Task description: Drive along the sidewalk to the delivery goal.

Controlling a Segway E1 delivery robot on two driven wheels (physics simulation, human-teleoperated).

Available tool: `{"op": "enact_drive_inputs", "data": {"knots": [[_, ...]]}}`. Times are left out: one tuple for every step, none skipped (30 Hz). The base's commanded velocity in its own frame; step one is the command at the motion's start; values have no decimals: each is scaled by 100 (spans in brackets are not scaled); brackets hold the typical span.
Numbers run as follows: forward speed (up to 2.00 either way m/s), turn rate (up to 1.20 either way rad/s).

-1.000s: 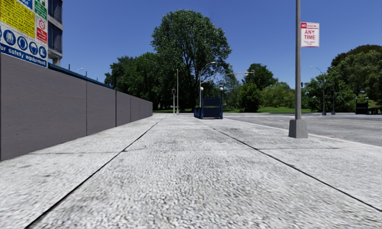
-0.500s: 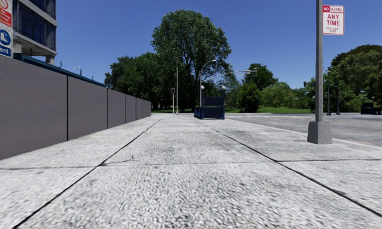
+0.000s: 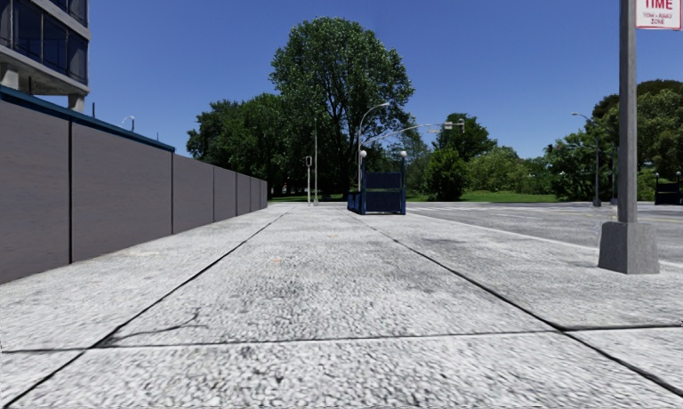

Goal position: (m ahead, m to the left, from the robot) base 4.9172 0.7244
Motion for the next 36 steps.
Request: {"op": "enact_drive_inputs", "data": {"knots": [[178,1],[178,1],[178,1],[178,1],[178,1],[178,1],[178,1],[178,1],[178,1],[178,1],[178,1],[178,1],[178,1],[178,1],[178,1],[178,1],[178,6],[178,6],[178,16],[178,30],[178,44],[178,50],[178,50],[178,52],[178,52],[178,47],[178,20],[178,20],[178,7],[178,3],[178,1],[178,0],[178,0],[178,0],[178,0],[178,0]]}}
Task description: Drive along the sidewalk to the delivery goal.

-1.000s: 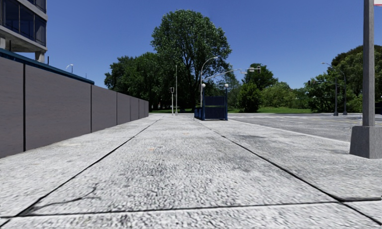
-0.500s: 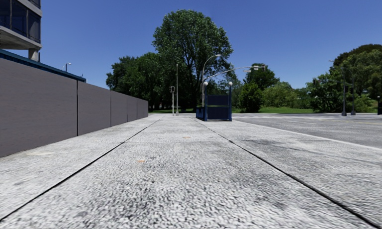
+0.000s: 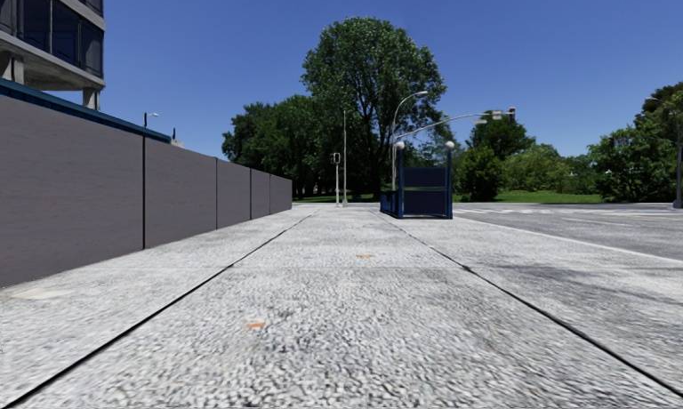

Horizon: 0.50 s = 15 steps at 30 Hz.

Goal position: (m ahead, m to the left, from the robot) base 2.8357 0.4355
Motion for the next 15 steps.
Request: {"op": "enact_drive_inputs", "data": {"knots": [[178,0],[178,0],[178,0],[178,0],[178,0],[178,0],[178,0],[178,0],[178,0],[178,0],[178,12],[178,25],[178,25],[178,39],[178,47]]}}
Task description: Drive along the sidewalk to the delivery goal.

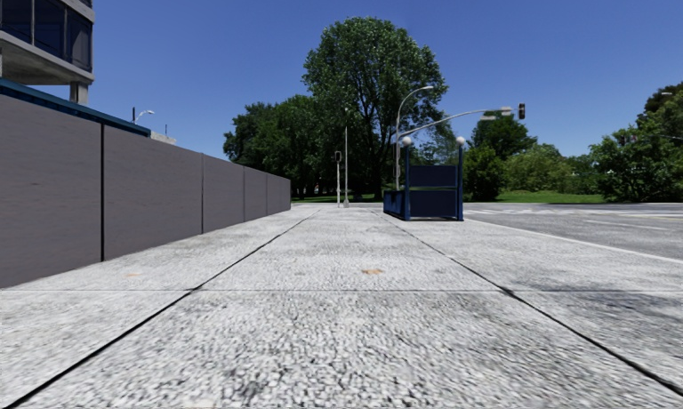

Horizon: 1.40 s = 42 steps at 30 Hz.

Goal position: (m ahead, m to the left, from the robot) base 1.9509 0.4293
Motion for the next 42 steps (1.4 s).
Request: {"op": "enact_drive_inputs", "data": {"knots": [[178,49],[178,49],[178,47],[178,47],[178,20],[178,6],[178,3],[178,3],[178,3],[178,2],[178,2],[178,1],[178,1],[178,1],[178,1],[178,1],[178,1],[178,1],[178,1],[178,1],[178,1],[178,1],[178,1],[178,1],[178,1],[178,1],[178,1],[178,1],[178,1],[178,1],[178,1],[176,1],[144,0],[0,0],[0,0],[0,0],[0,0],[0,0],[0,0],[0,0],[0,0],[0,0]]}}
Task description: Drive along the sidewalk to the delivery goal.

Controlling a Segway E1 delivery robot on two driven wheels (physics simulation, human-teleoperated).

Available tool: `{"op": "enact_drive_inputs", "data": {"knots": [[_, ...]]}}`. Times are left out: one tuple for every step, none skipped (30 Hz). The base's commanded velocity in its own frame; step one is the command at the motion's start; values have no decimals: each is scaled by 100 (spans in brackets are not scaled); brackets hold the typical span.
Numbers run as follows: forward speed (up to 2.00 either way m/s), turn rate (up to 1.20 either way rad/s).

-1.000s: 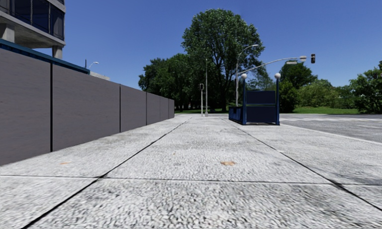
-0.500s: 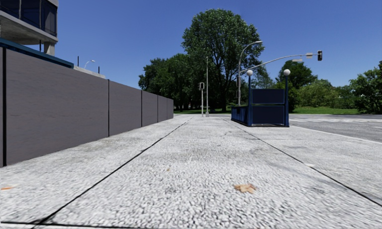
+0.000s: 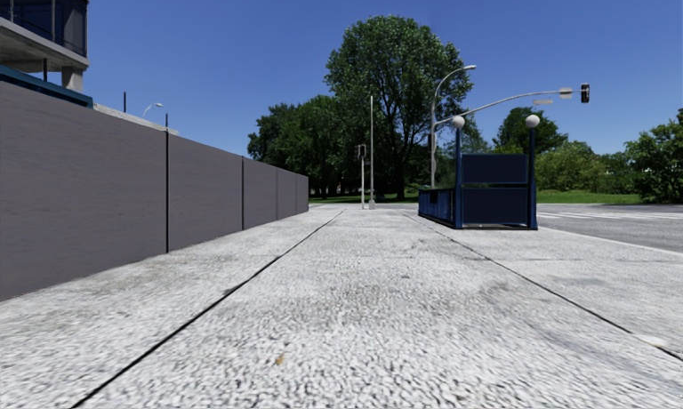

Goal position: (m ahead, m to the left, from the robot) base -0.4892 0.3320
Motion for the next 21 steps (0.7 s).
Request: {"op": "enact_drive_inputs", "data": {"knots": [[0,0],[0,0],[0,0],[0,0],[0,0],[0,0],[0,0],[0,0],[0,0],[0,0],[0,0],[0,0],[0,0],[0,0],[0,0],[0,0],[0,0],[0,0],[0,0],[0,0],[0,0]]}}
